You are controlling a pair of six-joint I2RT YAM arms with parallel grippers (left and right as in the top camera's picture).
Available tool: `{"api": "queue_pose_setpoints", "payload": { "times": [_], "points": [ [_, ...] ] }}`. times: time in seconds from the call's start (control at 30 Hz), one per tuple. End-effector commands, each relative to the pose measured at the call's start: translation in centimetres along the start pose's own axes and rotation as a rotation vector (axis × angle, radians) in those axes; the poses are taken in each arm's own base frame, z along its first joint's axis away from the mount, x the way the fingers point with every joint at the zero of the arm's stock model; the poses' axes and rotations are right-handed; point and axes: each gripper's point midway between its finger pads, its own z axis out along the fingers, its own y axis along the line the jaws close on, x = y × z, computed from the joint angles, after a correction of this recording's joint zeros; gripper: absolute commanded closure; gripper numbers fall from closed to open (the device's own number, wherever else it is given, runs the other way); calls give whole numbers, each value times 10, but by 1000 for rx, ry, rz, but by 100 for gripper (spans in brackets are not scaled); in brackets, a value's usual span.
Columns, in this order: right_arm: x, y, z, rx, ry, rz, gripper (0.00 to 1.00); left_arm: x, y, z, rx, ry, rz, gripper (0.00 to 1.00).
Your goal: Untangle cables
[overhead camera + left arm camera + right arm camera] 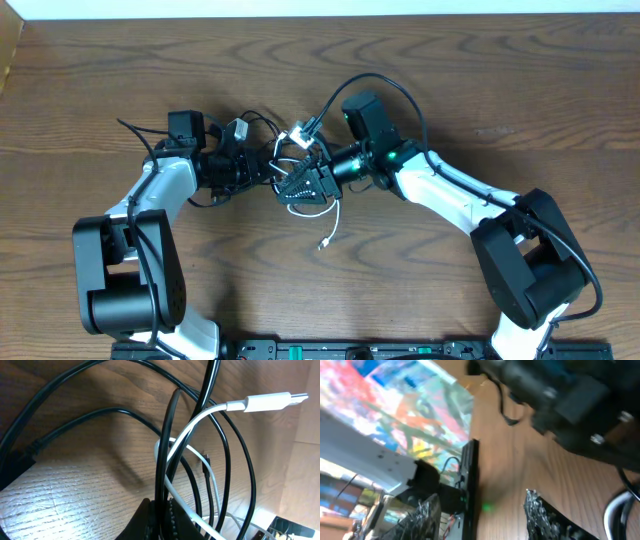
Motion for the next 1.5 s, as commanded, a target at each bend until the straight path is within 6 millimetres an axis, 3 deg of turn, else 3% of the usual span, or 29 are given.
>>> {"api": "queue_pose_setpoints", "payload": {
  "times": [0.0,0.1,0.2,0.3,0.37,0.53,0.73,0.87,0.97,1.17,1.33,1.47],
  "points": [
    [2,13,-1,-78,15,-40,50,0,7,1,-32,-3,20,91],
    [8,6,5,-28,30,-39,52,-1,11,1,-51,-6,20,91],
    [18,-25,8,157,49,-19,54,1,11,1,-51,0,16,92],
    [27,-51,-1,342,106,-11,57,-1,8,-2,-54,-6,31,92],
    [30,-58,-9,430,168,-17,57,-6,9,-9,-95,-29,56,93],
    [12,-55,-28,590,284,-117,56,-17,13,-39,-265,-122,99,92],
    [-11,-41,-11,579,265,-229,56,-23,-9,-63,-263,-199,154,93],
    [-3,-25,13,501,317,-342,50,-20,-10,-62,-259,-181,199,93],
    [2,-20,26,497,343,-377,52,-12,-26,-57,-163,-144,245,92],
    [3,-36,27,628,380,-420,58,-3,-39,-54,-85,-109,275,92],
    [7,-47,24,640,381,-374,62,0,-48,-54,-30,-100,300,92],
    [17,-51,33,580,392,-339,63,1,-52,-54,-6,-96,312,92]
  ]
}}
